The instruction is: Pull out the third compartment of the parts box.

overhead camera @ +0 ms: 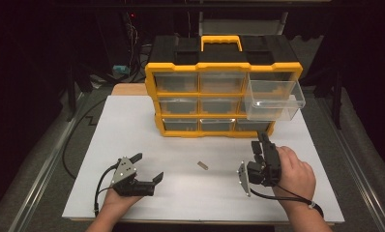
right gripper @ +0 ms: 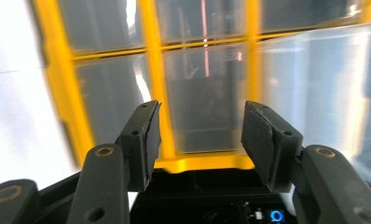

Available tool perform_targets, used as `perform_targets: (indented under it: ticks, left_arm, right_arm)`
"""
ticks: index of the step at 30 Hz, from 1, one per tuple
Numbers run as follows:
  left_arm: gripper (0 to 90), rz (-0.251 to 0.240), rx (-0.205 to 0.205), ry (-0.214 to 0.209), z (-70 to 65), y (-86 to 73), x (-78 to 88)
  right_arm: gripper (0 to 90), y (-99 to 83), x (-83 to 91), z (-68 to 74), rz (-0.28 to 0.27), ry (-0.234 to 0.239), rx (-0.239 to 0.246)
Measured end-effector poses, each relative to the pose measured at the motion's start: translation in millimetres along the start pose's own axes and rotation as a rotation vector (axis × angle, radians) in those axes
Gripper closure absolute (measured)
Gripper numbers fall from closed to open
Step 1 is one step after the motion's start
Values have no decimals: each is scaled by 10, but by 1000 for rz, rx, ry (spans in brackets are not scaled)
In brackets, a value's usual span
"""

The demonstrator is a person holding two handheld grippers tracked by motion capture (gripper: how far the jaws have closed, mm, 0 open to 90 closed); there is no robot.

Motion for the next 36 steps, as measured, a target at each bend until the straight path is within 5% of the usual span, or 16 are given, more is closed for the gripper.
perform_targets:
  ticks: [5, 17, 36]
  left_arm:
    - [7, -1, 1, -2, -1, -3, -4]
    - [7, -2, 2, -5, -4, -6, -4]
    - [7, -18, 17, -5, 2, 9, 5]
  right_arm:
    - [468, -50, -37, 307, 13, 56, -9]
    - [457, -125, 77, 728, 24, 143, -32]
    - [354, -218, 87, 703, 38, 200, -53]
Point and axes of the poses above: each handheld gripper's, and its own axes: x roughly backward along the jaws, y roughly out of its top, z roughly to its left, the point moved 3 cm from there along -x, roughly forward along the jaws, and after that the axes turned 3 degrees about -z, right-handed, at the moved point
